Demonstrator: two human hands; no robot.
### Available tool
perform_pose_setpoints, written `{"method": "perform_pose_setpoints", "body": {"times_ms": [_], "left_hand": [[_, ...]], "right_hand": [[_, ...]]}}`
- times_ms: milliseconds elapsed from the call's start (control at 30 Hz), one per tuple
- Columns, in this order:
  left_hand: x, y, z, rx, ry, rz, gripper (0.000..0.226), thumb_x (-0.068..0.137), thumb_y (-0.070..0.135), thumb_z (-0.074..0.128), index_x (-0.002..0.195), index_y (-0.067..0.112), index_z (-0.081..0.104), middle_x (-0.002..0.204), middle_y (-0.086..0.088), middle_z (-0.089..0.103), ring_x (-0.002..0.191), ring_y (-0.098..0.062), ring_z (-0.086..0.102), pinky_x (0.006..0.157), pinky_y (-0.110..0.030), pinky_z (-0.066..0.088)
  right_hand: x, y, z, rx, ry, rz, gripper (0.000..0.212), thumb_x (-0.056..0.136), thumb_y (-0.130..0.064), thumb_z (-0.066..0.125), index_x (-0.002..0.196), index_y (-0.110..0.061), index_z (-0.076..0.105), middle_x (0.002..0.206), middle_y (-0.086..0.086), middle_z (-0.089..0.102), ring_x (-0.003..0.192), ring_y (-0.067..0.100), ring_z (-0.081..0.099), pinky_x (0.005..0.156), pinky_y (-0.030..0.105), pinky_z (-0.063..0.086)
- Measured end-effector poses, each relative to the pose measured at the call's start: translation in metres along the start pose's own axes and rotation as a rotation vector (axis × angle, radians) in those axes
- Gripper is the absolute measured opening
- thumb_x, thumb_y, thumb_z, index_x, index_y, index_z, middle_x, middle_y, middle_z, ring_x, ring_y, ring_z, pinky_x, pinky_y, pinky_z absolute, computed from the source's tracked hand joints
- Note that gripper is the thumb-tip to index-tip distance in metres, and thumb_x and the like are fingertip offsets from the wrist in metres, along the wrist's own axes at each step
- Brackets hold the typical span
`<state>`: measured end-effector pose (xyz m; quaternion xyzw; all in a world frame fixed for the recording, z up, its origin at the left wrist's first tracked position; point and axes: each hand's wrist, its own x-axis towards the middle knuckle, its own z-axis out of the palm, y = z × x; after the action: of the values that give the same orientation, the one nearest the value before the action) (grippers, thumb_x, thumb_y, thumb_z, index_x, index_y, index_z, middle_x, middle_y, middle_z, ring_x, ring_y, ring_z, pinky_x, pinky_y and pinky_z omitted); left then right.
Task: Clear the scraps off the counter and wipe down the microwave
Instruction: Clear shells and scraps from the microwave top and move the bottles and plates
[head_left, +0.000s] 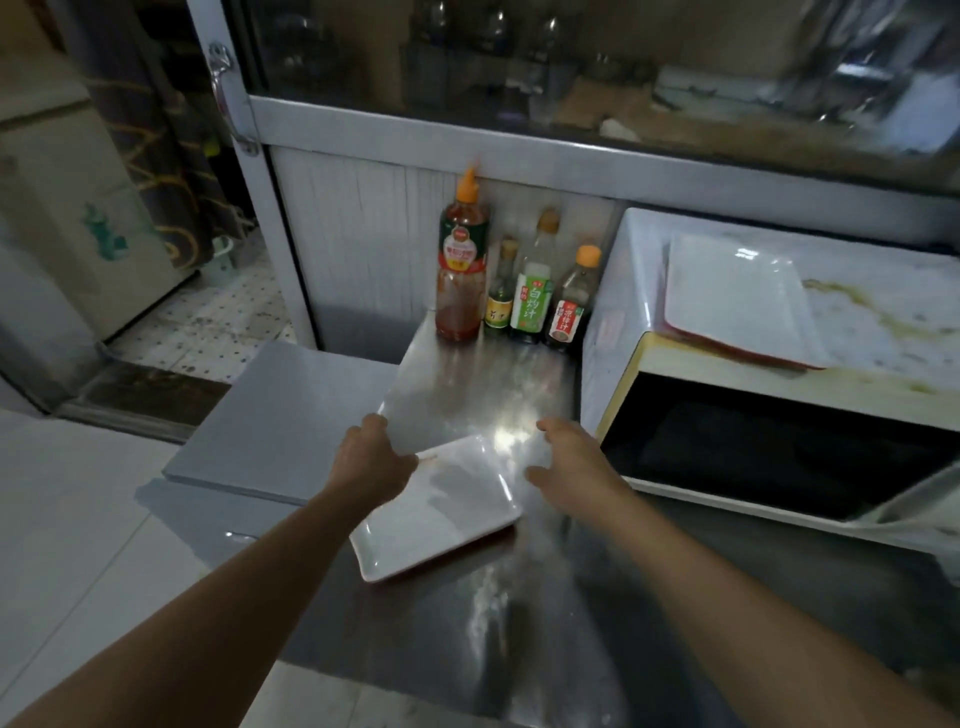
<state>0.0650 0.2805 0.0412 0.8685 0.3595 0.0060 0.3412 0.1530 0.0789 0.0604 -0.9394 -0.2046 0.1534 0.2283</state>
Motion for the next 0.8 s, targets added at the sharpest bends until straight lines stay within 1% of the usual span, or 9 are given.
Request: {"method": "perform_pose_setpoints", "body": {"times_ms": [100, 167, 233, 333, 433, 467, 533, 700, 800], "left_hand": [[-0.007, 0.047, -0.006, -0.058, -0.032, 0.109, 0.06, 0.078, 0.024, 0.072, 0.128, 0.01, 0.044, 0.124, -0.014, 0.055, 0.106, -0.029, 0.054, 0.09, -0.037, 0.049], [-0.014, 0.08, -0.007, -0.075, -0.061, 0.176, 0.065, 0.079, 0.027, 0.071, 0.134, 0.013, 0.04, 0.128, -0.011, 0.054, 0.113, -0.029, 0.054, 0.096, -0.037, 0.046], [-0.021, 0.112, -0.007, -0.075, -0.062, 0.259, 0.064, 0.08, 0.028, 0.07, 0.134, 0.013, 0.04, 0.129, -0.01, 0.054, 0.115, -0.027, 0.053, 0.092, -0.03, 0.042], [-0.034, 0.155, -0.004, -0.063, -0.039, 0.351, 0.056, 0.08, 0.028, 0.069, 0.127, 0.012, 0.044, 0.118, -0.01, 0.058, 0.109, -0.028, 0.056, 0.085, -0.031, 0.043], [-0.043, 0.188, 0.001, -0.133, -0.088, 0.412, 0.037, 0.081, 0.024, 0.067, 0.114, 0.012, 0.053, 0.102, -0.009, 0.065, 0.098, -0.027, 0.061, 0.08, -0.034, 0.05], [-0.045, 0.198, 0.002, -0.146, -0.095, 0.423, 0.034, 0.082, 0.024, 0.067, 0.111, 0.013, 0.054, 0.097, -0.007, 0.065, 0.095, -0.025, 0.062, 0.076, -0.032, 0.049], [-0.05, 0.214, 0.007, -0.164, -0.098, 0.417, 0.037, 0.083, 0.027, 0.066, 0.113, 0.013, 0.051, 0.1, -0.006, 0.064, 0.092, -0.022, 0.059, 0.072, -0.028, 0.044], [-0.054, 0.247, 0.019, -0.16, -0.058, 0.373, 0.043, 0.085, 0.035, 0.064, 0.118, 0.01, 0.05, 0.115, -0.009, 0.062, 0.091, -0.019, 0.052, 0.074, -0.026, 0.04], [-0.053, 0.262, 0.023, -0.142, -0.044, 0.332, 0.042, 0.084, 0.036, 0.066, 0.114, 0.01, 0.053, 0.115, -0.009, 0.061, 0.097, -0.022, 0.058, 0.077, -0.027, 0.045]], "right_hand": [[-0.016, -0.004, -0.039, 0.0, 0.082, -0.078, 0.055, 0.085, -0.023, 0.063, 0.134, -0.013, 0.041, 0.133, 0.01, 0.043, 0.125, 0.025, 0.043, 0.103, 0.032, 0.038], [-0.025, -0.002, -0.065, -0.012, 0.134, -0.113, 0.051, 0.084, -0.021, 0.063, 0.131, -0.011, 0.044, 0.131, 0.011, 0.045, 0.123, 0.026, 0.043, 0.101, 0.033, 0.039], [-0.035, 0.002, -0.09, -0.015, 0.18, -0.122, 0.05, 0.085, -0.021, 0.063, 0.13, -0.011, 0.044, 0.13, 0.011, 0.045, 0.123, 0.025, 0.043, 0.101, 0.033, 0.039], [-0.047, 0.012, -0.124, -0.016, 0.283, -0.15, 0.054, 0.085, -0.019, 0.063, 0.134, -0.012, 0.043, 0.131, 0.009, 0.046, 0.122, 0.024, 0.045, 0.102, 0.03, 0.037], [-0.055, 0.027, -0.154, -0.017, 0.41, -0.143, 0.043, 0.085, -0.017, 0.062, 0.127, -0.011, 0.05, 0.12, 0.009, 0.051, 0.111, 0.023, 0.051, 0.093, 0.028, 0.042], [-0.056, 0.032, -0.164, -0.013, 0.443, -0.132, 0.041, 0.086, -0.017, 0.061, 0.125, -0.011, 0.051, 0.118, 0.008, 0.052, 0.109, 0.022, 0.052, 0.092, 0.029, 0.043], [-0.055, 0.045, -0.183, -0.004, 0.495, -0.119, 0.041, 0.086, -0.017, 0.062, 0.125, -0.011, 0.051, 0.119, 0.007, 0.052, 0.107, 0.019, 0.052, 0.091, 0.028, 0.043], [-0.036, 0.079, -0.218, -0.027, 0.5, -0.054, 0.045, 0.086, -0.021, 0.061, 0.128, -0.011, 0.048, 0.125, 0.008, 0.049, 0.112, 0.022, 0.05, 0.093, 0.032, 0.043], [-0.017, 0.095, -0.23, -0.023, 0.483, -0.037, 0.047, 0.086, -0.02, 0.061, 0.13, -0.012, 0.046, 0.128, 0.008, 0.047, 0.117, 0.022, 0.046, 0.095, 0.031, 0.04]]}}
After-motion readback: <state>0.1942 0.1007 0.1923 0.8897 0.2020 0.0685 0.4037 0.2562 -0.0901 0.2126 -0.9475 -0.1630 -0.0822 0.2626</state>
